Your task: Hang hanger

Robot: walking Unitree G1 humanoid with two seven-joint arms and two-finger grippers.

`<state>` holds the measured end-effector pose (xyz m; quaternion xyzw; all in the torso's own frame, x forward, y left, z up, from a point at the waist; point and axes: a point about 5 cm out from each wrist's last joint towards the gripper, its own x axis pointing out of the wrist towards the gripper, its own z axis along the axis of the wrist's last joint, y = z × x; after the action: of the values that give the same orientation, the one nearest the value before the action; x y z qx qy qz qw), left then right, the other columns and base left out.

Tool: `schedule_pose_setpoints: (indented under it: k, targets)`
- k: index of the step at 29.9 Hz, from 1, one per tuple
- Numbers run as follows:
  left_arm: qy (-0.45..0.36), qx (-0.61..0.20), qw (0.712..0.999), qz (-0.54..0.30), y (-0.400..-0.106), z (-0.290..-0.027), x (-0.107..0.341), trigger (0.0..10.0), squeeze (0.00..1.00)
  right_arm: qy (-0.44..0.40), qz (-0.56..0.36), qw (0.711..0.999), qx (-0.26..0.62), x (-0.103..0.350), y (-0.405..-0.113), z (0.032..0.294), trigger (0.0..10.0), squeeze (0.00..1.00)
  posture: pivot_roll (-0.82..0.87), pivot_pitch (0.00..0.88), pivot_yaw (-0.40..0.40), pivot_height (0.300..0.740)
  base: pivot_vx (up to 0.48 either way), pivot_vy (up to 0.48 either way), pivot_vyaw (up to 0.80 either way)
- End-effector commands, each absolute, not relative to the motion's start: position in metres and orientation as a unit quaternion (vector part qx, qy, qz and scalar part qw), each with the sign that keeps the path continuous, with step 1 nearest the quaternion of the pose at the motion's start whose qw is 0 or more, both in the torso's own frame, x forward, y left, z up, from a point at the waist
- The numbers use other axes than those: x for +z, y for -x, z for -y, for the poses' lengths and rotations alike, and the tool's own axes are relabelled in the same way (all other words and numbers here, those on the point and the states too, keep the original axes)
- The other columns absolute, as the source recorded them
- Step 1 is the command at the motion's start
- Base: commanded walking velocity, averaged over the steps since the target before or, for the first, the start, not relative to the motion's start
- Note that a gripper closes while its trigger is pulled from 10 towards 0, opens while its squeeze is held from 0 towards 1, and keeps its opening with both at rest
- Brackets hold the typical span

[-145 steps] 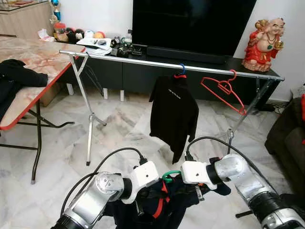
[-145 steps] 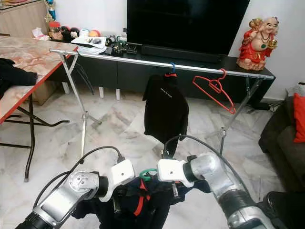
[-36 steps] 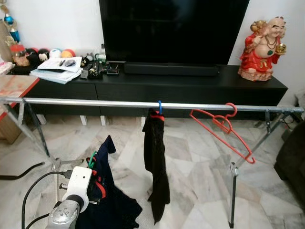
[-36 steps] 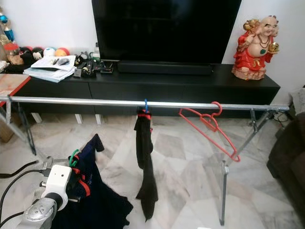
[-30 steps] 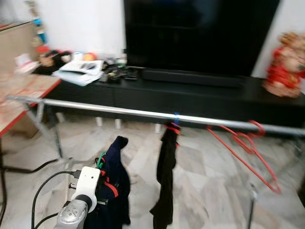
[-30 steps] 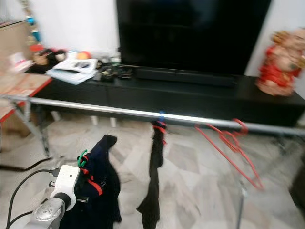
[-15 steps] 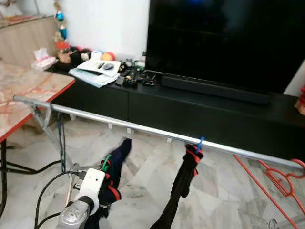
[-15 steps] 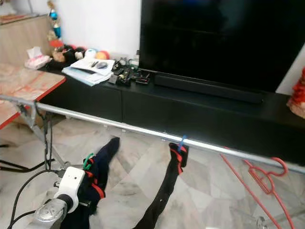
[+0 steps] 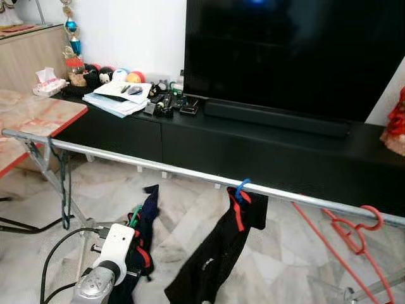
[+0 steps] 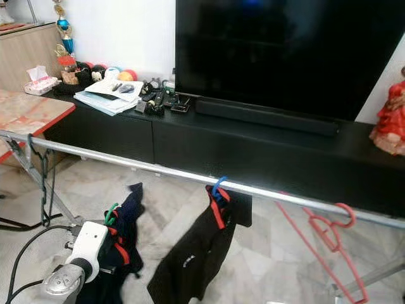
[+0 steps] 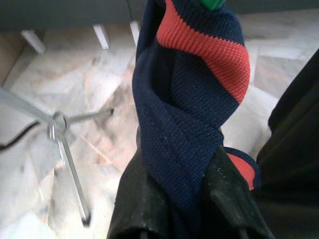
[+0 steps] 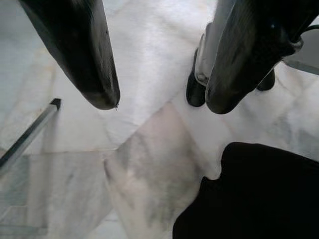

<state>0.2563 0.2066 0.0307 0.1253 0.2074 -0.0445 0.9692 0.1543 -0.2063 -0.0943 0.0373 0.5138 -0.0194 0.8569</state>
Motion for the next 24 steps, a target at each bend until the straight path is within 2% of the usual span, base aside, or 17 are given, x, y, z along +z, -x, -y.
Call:
schedule_pose_setpoints:
  k: [1,7,24]
  targets:
    - [-0.131,-0.041,0.973,-0.187,-0.263,-0.206,0.039,10.0,0.0,-0.036,-0.515,0.856,-0.02,-0.094,-0.154,0.209,10.0,0.0,0.12,0.0,-0.064,0.74,0.0,-0.274,0.0]
    - [-0.15,-0.025,0.969,-0.196,-0.263,-0.213,0.038,10.0,0.0,-0.036,-0.515,0.856,-0.023,-0.093,-0.155,0.21,10.0,0.0,0.12,0.0,-0.053,0.74,0.0,0.0,0.0]
    - [-0.139,0.046,0.971,-0.19,-0.266,-0.234,0.043,10.0,0.0,-0.044,-0.517,0.855,-0.012,-0.094,-0.154,0.208,10.0,0.0,0.13,0.0,-0.057,0.74,0.015,0.0,0.0]
